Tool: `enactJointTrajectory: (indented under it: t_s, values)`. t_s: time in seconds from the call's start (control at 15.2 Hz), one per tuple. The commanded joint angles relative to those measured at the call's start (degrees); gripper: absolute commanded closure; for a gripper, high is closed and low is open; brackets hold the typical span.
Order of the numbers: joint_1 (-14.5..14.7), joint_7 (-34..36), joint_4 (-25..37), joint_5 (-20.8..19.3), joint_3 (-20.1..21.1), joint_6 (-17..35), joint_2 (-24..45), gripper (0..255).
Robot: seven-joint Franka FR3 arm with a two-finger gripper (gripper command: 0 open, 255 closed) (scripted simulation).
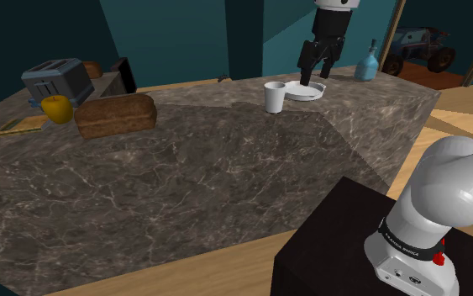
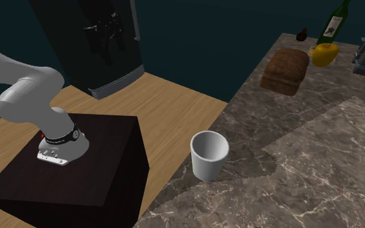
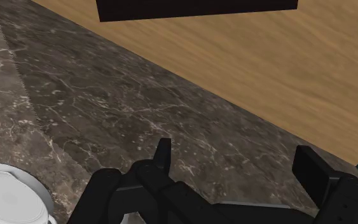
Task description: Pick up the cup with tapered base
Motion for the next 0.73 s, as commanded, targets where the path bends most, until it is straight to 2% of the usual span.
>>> enactJointTrajectory:
  t_s: [0.0, 0.66]
  values:
    - [0.0, 0.0, 0.0, 0.0, 0.0, 0.0, 0.0, 0]
    - [-2.38, -6.72, 7.81, -1.54, -7.66, 8.63, 17.69, 0]
